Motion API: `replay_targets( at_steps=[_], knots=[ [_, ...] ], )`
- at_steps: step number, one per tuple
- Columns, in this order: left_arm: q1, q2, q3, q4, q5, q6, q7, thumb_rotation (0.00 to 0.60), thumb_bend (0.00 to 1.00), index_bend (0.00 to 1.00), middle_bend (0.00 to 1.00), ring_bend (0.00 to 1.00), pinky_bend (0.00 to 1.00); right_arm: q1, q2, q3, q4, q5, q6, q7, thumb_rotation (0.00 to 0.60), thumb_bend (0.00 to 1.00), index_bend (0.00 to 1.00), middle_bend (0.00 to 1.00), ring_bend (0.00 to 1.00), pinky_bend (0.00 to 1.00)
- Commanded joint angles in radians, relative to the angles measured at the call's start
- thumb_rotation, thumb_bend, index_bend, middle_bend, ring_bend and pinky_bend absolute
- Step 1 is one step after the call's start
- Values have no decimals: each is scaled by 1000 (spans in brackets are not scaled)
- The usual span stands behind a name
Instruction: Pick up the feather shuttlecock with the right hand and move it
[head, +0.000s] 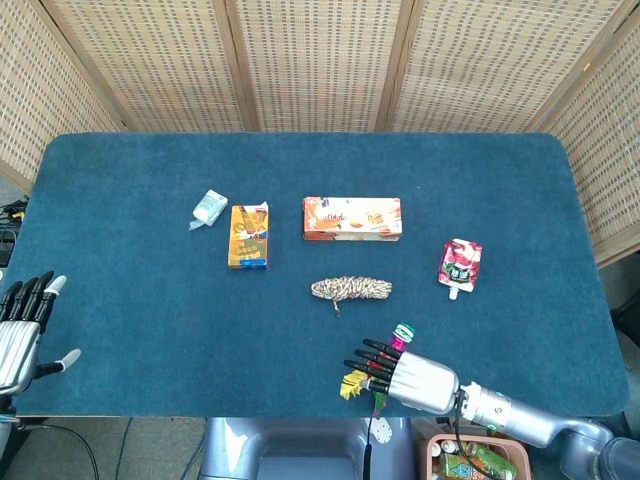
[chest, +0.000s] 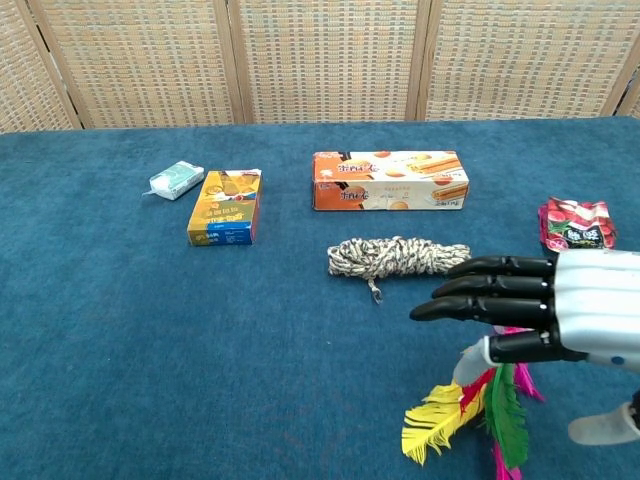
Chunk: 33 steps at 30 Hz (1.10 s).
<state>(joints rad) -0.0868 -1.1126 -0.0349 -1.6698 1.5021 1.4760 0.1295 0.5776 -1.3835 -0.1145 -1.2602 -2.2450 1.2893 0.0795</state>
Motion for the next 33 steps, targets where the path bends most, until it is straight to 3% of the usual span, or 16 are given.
replay_targets(
  at_steps=[1,5,16,26,33],
  knots=[
    [0,2,-1,-1,-3,-2,-2,600,0,0,0,0,0,22,-25,4,3,13,-23,-9,600,0,289,0,0,0],
    [0,6,0,-3,-3,-2,-10,600,0,0,0,0,0,44,-69,-10,36,26,-66,-33,600,0,300,0,0,0],
    [1,11,3,-2,0,1,-21,600,0,0,0,0,0,45,-90,-52,85,69,-17,-29,600,6,338,0,0,0],
    [-1,7,5,-4,1,-1,-11,600,0,0,0,0,0,43,-143,-71,167,104,44,28,600,286,407,3,0,0],
    [-2,6,4,-3,-3,-3,-8,600,0,0,0,0,0,46,-166,-82,195,119,60,46,600,381,426,10,0,0]
  ],
)
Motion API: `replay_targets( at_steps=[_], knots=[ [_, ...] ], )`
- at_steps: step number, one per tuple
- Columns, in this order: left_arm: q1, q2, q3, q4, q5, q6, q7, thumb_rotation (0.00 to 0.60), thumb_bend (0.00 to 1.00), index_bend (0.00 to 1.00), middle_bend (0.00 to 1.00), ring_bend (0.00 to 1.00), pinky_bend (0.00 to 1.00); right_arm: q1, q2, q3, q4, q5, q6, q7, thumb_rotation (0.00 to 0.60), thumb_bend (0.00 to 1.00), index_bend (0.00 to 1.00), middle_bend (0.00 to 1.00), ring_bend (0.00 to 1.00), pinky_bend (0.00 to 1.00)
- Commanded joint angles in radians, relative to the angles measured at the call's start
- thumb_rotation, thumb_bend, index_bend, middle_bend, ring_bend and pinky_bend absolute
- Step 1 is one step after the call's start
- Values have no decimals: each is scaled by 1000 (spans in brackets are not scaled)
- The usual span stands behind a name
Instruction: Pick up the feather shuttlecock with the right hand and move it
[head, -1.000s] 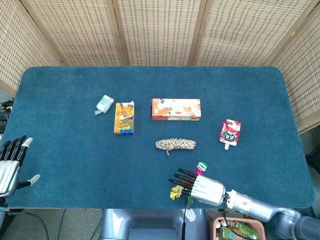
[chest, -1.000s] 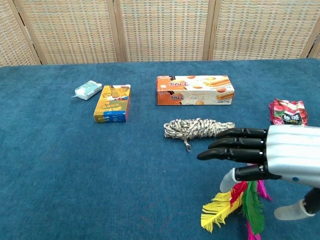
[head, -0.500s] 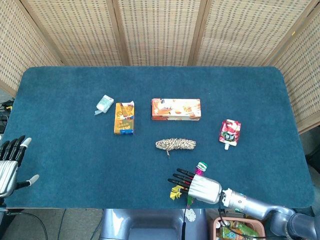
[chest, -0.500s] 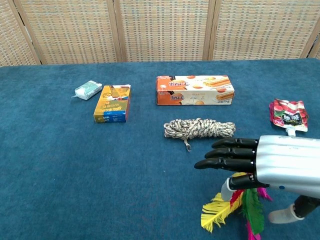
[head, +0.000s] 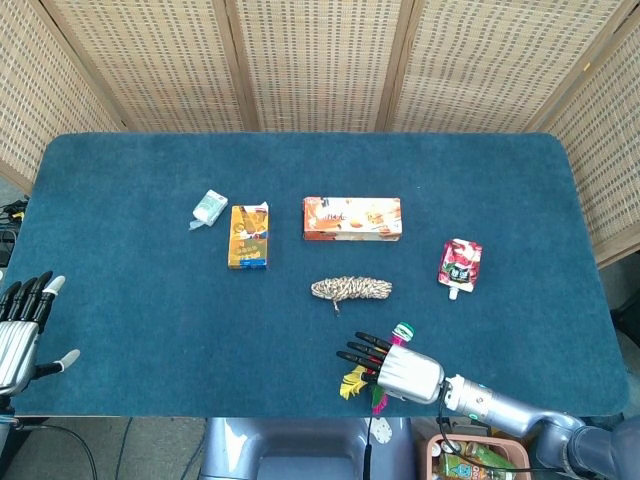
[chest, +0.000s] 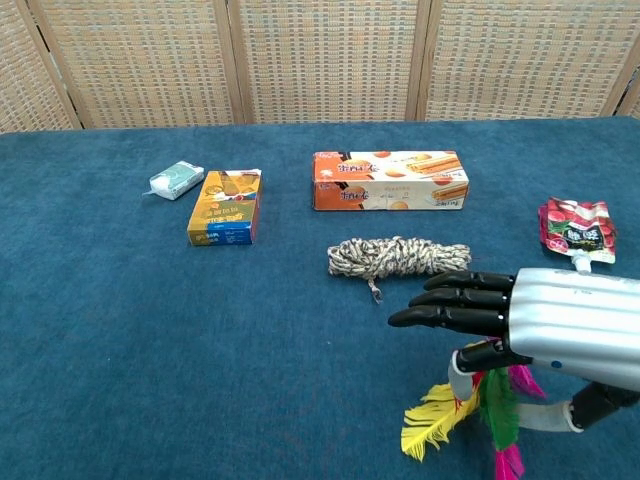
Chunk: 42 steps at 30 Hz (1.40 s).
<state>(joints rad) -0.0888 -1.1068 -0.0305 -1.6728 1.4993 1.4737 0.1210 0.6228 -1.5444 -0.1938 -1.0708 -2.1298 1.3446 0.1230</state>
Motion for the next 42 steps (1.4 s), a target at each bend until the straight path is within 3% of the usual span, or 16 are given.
replay_targets(
  at_steps=[1,17,27,32,42],
  knots=[
    [-1,0,0,0,-1,-1,1,600,0,0,0,0,0,2,-7,-4,8,5,7,2,600,398,429,10,0,0],
    [-2,0,2,-1,-2,-4,4,600,0,0,0,0,0,9,-23,-16,41,38,30,6,600,428,456,12,0,0],
    [-4,-2,3,-5,-3,-7,11,600,0,0,0,0,0,13,-29,-25,65,49,51,12,600,435,612,24,0,2],
    [-4,-1,2,-5,-4,-6,10,600,0,0,0,0,0,14,-32,-26,67,59,53,13,600,521,688,38,0,5],
    [-4,-1,3,-4,-4,-6,10,600,0,0,0,0,0,15,-35,-29,70,72,61,15,600,560,715,46,0,13]
  ],
)
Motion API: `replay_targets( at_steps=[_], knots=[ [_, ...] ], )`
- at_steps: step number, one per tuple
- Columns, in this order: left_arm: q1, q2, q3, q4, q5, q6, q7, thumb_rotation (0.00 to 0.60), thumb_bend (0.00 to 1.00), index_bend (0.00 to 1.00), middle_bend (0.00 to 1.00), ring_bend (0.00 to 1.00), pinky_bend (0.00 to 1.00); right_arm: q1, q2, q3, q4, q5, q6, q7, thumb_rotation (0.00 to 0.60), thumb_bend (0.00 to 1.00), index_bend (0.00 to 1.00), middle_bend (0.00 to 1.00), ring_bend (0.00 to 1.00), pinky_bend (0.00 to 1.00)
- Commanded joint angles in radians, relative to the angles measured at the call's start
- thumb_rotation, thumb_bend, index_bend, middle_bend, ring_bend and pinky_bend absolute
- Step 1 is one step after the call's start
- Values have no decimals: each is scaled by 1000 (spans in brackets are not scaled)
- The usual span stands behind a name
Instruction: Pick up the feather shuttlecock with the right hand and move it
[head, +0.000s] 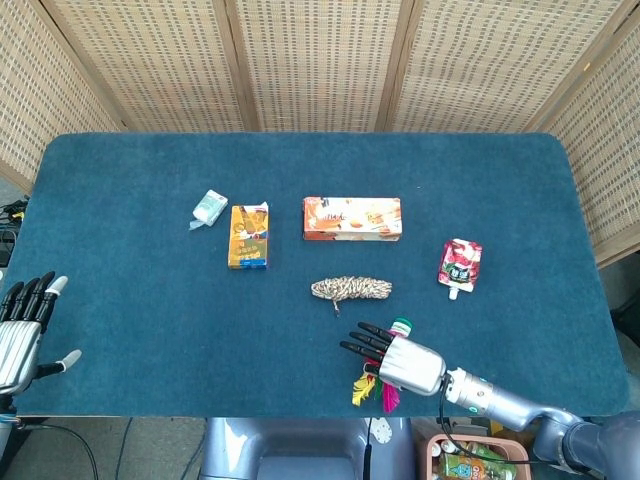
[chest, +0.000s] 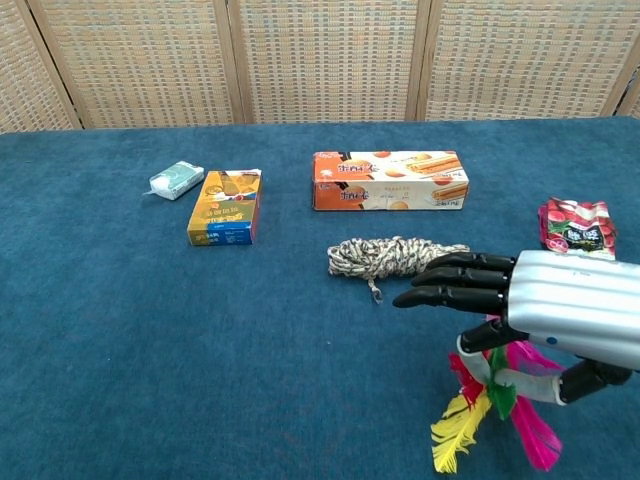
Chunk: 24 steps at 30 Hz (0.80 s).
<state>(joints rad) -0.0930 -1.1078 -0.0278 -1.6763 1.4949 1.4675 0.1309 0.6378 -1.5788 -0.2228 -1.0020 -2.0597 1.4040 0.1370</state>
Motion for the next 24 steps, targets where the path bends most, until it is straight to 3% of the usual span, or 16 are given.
replay_targets(
  at_steps=[1,6,12,24],
  knots=[
    [0,-1,1,0,0,0,1,600,0,0,0,0,0,0,-1,2,2,3,3,1,600,560,716,47,0,14],
    [0,0,0,-2,-1,0,2,600,0,0,0,0,0,19,7,29,-24,17,17,5,600,558,716,49,0,22],
    [0,5,2,-3,3,1,-7,600,0,0,0,0,0,60,42,87,-141,71,-4,53,600,558,716,50,0,35],
    [6,13,8,-1,17,11,-27,600,0,0,0,0,0,103,87,158,-357,255,-159,199,600,559,716,50,0,38]
  ],
)
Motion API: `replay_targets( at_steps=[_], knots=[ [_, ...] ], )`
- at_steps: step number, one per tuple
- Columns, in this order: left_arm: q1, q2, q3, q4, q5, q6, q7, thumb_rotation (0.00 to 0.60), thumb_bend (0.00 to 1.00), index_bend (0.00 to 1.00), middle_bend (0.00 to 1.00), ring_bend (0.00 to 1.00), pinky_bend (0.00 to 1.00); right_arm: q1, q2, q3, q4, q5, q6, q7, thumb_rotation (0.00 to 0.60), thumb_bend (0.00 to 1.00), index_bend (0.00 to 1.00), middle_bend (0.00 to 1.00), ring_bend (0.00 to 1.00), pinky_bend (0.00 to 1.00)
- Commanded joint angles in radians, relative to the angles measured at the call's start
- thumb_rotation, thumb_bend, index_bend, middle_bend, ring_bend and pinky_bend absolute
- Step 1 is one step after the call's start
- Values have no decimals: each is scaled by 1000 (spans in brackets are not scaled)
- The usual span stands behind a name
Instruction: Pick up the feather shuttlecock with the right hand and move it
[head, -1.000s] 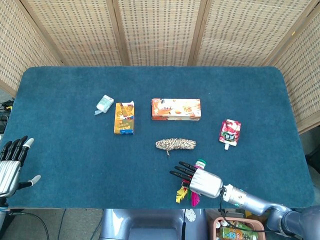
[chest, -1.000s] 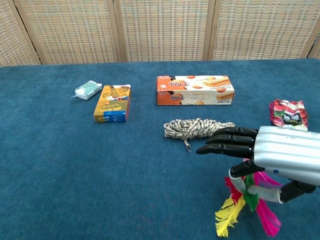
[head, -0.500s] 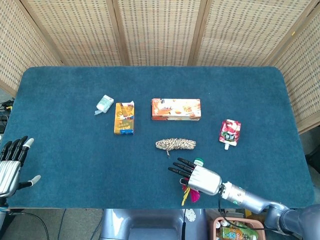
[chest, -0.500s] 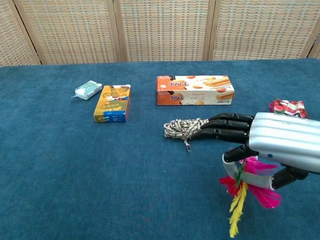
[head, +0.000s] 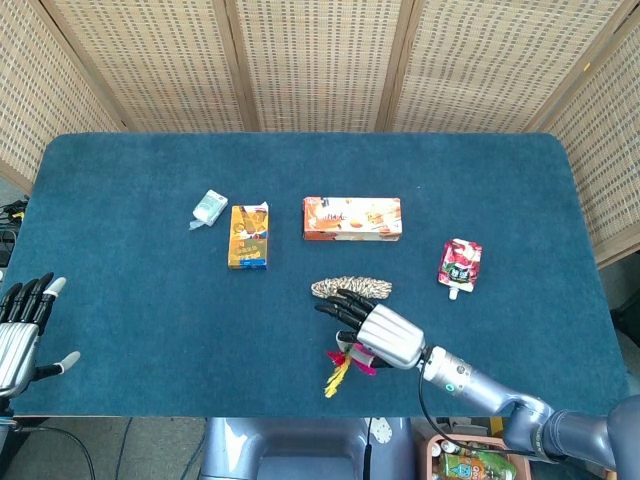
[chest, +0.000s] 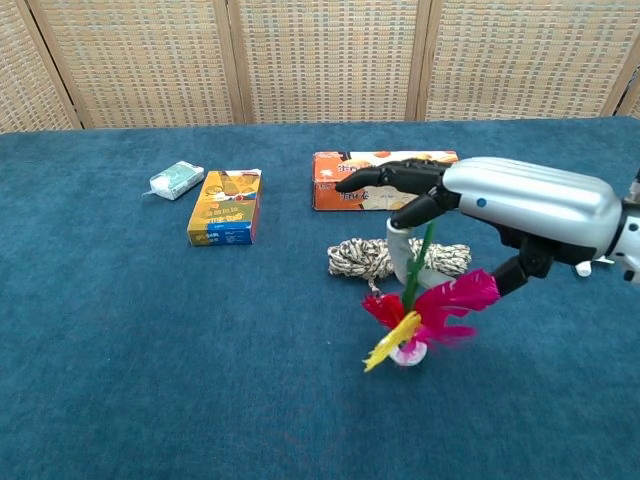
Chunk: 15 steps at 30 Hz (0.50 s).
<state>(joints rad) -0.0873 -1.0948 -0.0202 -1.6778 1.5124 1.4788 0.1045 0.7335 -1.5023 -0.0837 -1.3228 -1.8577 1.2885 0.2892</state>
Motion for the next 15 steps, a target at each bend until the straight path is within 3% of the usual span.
replay_targets(
  at_steps=[1,10,11,13,15],
  knots=[
    [0,0,0,1,-1,0,0,600,0,0,0,0,0,8,11,24,-40,71,-57,57,600,559,716,50,0,38],
    [0,0,1,0,2,0,0,600,0,0,0,0,0,9,27,44,-33,188,-173,98,600,558,708,50,0,38],
    [0,0,0,0,0,-1,0,600,0,0,0,0,0,9,29,46,-35,193,-179,92,600,531,650,50,0,38],
    [0,-2,-1,1,-3,-2,3,600,0,0,0,0,0,11,33,49,-40,199,-190,80,600,374,456,50,0,38],
    [-1,-3,-2,1,-6,-4,5,600,0,0,0,0,0,10,39,62,-54,223,-207,51,600,162,226,51,0,38]
  ],
)
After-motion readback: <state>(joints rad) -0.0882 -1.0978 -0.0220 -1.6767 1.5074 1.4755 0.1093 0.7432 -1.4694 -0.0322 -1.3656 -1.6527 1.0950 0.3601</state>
